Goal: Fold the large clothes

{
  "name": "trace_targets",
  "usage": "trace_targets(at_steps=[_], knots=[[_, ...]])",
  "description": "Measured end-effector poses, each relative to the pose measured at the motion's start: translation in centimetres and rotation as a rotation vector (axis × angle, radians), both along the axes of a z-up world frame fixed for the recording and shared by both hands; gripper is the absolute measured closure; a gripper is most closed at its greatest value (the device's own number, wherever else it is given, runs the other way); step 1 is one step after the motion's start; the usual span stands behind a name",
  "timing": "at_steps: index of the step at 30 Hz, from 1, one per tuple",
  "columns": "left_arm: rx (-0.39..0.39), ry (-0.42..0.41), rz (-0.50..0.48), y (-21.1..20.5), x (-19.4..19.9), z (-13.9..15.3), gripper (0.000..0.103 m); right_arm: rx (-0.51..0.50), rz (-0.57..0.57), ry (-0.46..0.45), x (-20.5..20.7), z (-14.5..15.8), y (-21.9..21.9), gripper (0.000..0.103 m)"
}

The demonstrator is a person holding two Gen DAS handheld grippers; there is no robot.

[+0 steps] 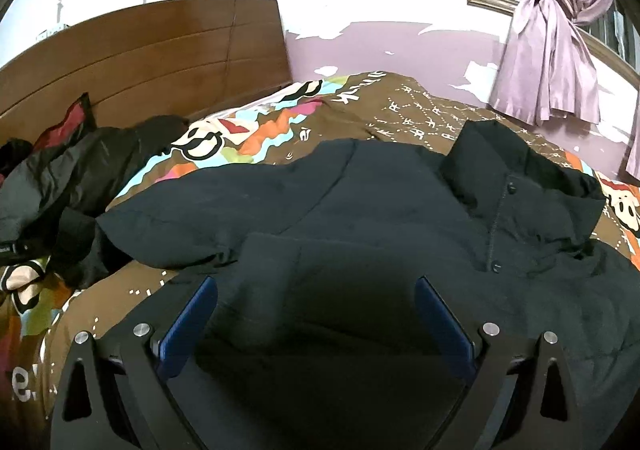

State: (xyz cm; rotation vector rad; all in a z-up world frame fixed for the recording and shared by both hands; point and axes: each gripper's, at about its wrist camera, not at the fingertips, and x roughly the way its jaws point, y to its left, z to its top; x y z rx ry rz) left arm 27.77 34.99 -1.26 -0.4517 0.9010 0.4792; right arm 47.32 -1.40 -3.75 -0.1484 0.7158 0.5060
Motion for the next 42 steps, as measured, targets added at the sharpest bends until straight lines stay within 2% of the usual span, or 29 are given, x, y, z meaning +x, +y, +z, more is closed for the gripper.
trace_targets(at_steps=[3,10,13,15,17,20,23,28,34,39,42], knots=[[-0.057,-0.003,0.016,1.8,-0.4,-1.3,0.038,-0.008,-0.006,0.007,0.4,-0.6,0.3,0.004],[-0.126,0.055,-0.075,1.8,1.2,-3.3,0.038,0.035,-0.008,0.036,2.0,-1.3,1.3,0.004],[-0.178,0.069,-0.007,3.1,1.1,-4.7,0.038,0.04,0.006,0.025,2.3,-1.2,2.1,0.004],[-0.237,0.057,0.061,4.4,0.6,-5.5,0.038,0.008,0.006,0.021,2.6,-1.4,2.9,0.004],[-0.264,0.054,0.085,5.3,0.5,-5.7,0.038,-0.048,0.011,0.061,3.3,-2.5,4.0,0.003],[-0.228,0.047,0.049,5.6,1.1,-5.2,0.038,-0.122,0.011,0.136,3.9,-5.2,4.9,0.0],[-0.194,0.056,0.043,5.8,1.2,-5.2,0.039,-0.097,0.005,0.118,3.6,-5.6,4.6,0.0],[-0.124,0.086,0.069,6.0,1.0,-5.2,0.071,-0.064,0.006,0.109,3.2,-5.8,4.0,0.0],[-0.03,0.089,0.024,5.4,0.8,-4.2,0.088,-0.042,0.014,0.102,2.9,-5.8,3.7,0.0],[0.117,0.068,-0.016,2.6,-0.6,-2.0,0.094,-0.041,0.015,0.109,3.0,-5.3,3.7,0.0],[0.184,0.024,-0.082,0.3,-1.0,-0.7,0.098,0.031,-0.019,0.062,1.8,-3.4,2.3,0.0]])
